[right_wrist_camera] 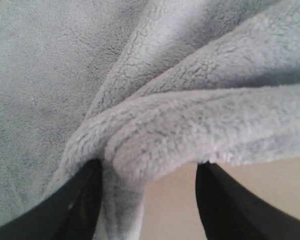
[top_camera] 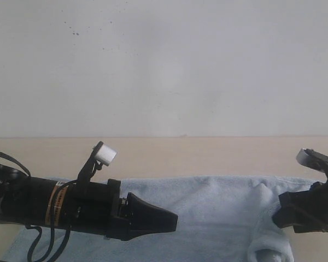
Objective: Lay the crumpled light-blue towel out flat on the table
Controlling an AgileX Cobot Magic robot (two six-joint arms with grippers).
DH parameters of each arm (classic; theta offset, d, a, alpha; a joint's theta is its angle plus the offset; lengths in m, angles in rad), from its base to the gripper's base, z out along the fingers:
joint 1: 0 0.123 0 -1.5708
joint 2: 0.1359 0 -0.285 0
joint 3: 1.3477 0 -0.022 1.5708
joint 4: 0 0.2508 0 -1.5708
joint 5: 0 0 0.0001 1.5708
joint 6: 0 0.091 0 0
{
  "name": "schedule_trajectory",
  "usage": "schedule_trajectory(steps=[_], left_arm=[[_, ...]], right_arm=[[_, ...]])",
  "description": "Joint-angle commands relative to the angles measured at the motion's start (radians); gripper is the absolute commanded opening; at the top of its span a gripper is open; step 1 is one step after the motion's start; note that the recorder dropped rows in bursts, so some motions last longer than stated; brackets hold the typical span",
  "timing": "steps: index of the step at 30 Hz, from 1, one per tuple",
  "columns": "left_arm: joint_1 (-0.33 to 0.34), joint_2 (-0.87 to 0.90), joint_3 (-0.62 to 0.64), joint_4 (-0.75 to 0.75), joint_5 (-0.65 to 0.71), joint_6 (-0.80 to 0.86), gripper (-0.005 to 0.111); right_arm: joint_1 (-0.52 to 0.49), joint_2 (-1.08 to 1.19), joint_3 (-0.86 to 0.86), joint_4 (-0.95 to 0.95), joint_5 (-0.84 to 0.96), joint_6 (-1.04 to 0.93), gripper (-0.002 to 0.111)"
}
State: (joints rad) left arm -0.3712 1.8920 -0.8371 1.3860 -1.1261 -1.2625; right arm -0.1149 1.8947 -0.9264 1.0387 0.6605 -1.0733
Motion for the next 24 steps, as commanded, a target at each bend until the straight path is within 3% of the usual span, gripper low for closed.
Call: schedule_trajectory(steps=[1,12,24], left_arm=[[0.001,0.0,-0.004,-0.014,0.001,0.0,0.004],[0.001,0.0,-0.004,-0.009,0.001,0.0,0.004],[0.001,0.0,-0.004,-0.004,0.001,0.0,0.004]], right_arm=[[-0.004,0.001,0.002,0.03,0.037,-0.025,0.054],[-0.004,0.001,0.002,0.026,0.237,0.023,0.054],[-0.004,0.001,0.002,-0.06,0.292,0.207,0.054]])
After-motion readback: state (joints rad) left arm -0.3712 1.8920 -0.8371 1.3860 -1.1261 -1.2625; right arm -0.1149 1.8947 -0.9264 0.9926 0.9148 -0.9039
